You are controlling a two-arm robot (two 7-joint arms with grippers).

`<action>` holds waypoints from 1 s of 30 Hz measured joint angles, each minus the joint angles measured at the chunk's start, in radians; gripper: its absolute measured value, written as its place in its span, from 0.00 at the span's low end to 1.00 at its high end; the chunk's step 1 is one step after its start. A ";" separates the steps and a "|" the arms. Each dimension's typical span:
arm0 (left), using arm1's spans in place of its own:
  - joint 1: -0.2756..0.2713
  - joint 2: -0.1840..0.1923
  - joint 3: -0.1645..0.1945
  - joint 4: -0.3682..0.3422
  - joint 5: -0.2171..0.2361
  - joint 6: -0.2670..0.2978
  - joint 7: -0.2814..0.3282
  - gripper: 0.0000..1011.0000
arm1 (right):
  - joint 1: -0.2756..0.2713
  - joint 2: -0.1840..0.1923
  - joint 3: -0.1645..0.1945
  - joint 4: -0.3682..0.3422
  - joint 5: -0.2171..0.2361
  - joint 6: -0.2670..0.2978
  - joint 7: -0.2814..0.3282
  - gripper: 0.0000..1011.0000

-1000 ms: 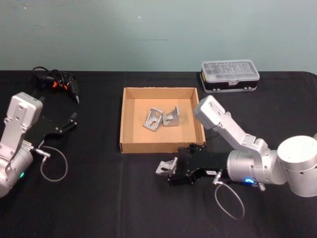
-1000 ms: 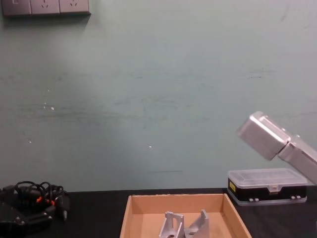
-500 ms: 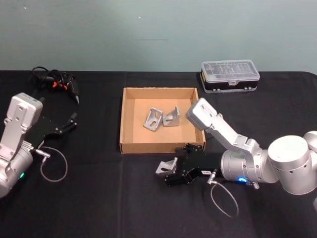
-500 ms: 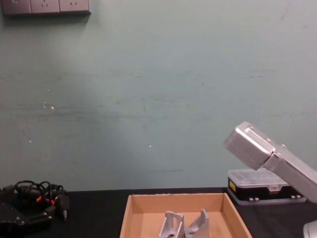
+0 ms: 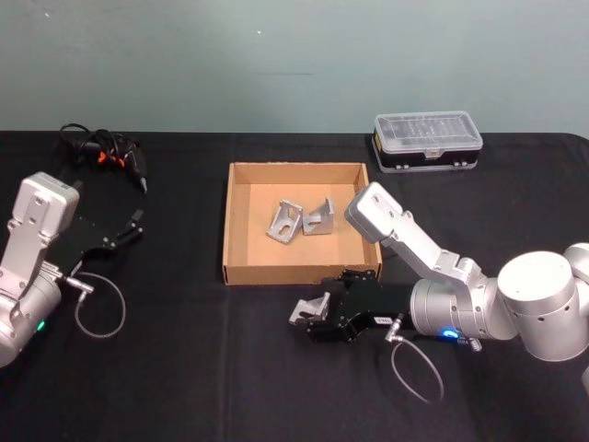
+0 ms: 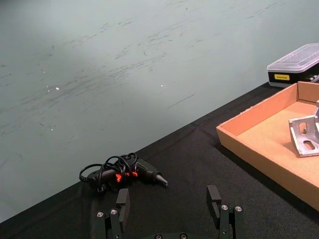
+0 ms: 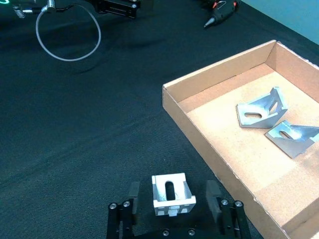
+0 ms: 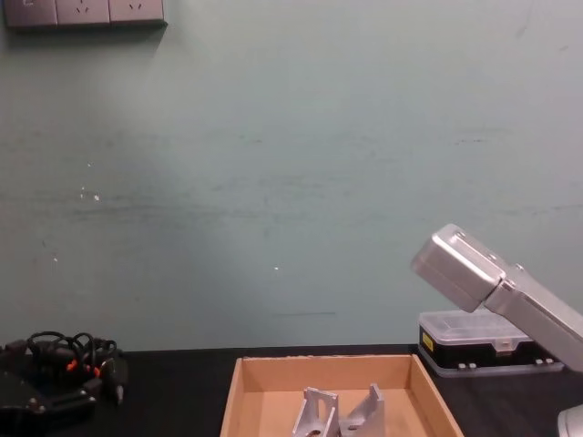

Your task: Use one hand to pick up the angle iron from the table and place it into the box.

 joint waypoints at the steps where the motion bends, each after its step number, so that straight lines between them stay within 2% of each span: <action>1: 0.000 0.000 0.000 0.000 0.000 0.000 0.000 1.00 | 0.000 0.000 0.000 0.000 0.000 0.000 0.000 0.84; 2: 0.000 0.000 0.000 0.000 0.000 0.000 0.000 1.00 | 0.000 0.000 0.000 0.000 0.000 0.000 0.000 0.83; 5: 0.000 0.000 0.000 0.000 0.000 0.000 0.000 1.00 | -0.001 0.000 0.000 -0.001 0.000 0.000 0.000 0.70; 9: 0.000 0.000 0.000 0.000 0.000 0.000 0.000 1.00 | -0.001 0.001 0.001 -0.001 0.001 0.001 0.000 0.60; 10: 0.000 0.000 0.000 0.000 0.000 0.000 0.000 1.00 | -0.001 0.001 0.001 -0.001 0.001 0.001 0.000 0.54; 12: 0.000 0.000 0.000 0.000 0.000 0.000 0.000 1.00 | -0.001 0.001 0.001 -0.002 0.001 0.001 0.000 0.53; 13: 0.000 0.000 0.000 0.000 0.000 0.000 0.000 1.00 | -0.001 0.001 0.001 -0.002 0.001 0.001 0.000 0.47; 22: 0.000 0.000 0.000 0.000 0.000 0.000 0.000 1.00 | -0.002 0.002 0.002 -0.004 0.001 0.001 -0.001 0.45; 26: 0.000 0.000 0.000 0.000 0.000 0.000 0.000 1.00 | -0.014 0.014 0.006 -0.049 -0.010 0.007 -0.011 0.45; 30: 0.000 0.000 0.000 0.000 0.000 0.000 0.000 1.00 | -0.032 0.024 0.028 -0.106 -0.016 0.029 -0.037 0.45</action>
